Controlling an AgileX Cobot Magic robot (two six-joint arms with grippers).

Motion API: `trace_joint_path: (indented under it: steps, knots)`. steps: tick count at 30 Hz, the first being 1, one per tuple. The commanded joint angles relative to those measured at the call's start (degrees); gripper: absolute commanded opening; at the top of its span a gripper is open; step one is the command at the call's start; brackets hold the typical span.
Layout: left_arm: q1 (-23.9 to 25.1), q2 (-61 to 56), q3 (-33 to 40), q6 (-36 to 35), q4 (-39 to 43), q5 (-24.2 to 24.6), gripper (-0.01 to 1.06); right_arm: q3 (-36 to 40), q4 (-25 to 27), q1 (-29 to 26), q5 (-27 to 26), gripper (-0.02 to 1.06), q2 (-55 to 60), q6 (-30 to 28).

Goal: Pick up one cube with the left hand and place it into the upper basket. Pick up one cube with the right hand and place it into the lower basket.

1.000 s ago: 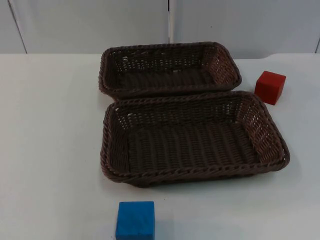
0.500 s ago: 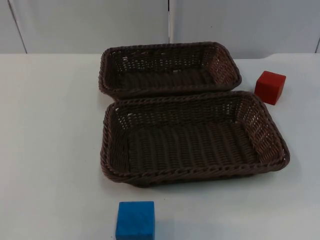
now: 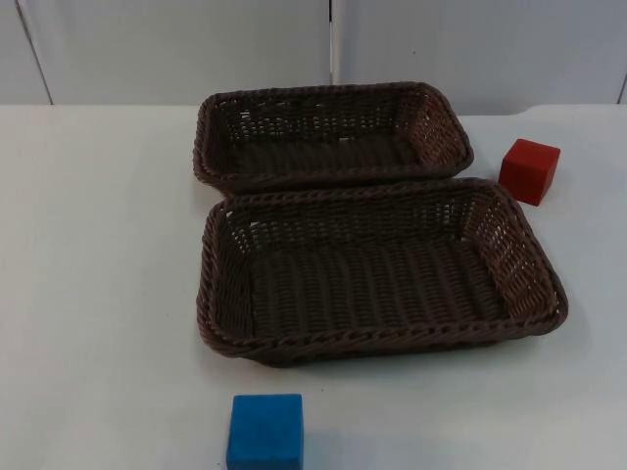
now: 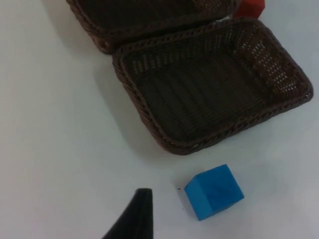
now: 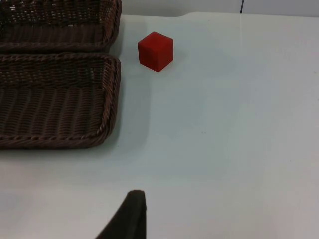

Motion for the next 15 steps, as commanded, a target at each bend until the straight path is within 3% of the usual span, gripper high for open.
trace_joint_path:
  steps: [1, 15]
  knots:
    - [0.2, 1.5, -0.5, 3.2, -3.5, 0.6, 1.05, 0.0, 0.0, -0.5, -0.2, 1.05, -0.2, -0.1]
    - [0.2, 8.7, -0.5, 7.4, -7.4, 1.1, 1.05, 0.1, 2.3, -0.5, -0.2, 1.05, -0.2, -0.3]
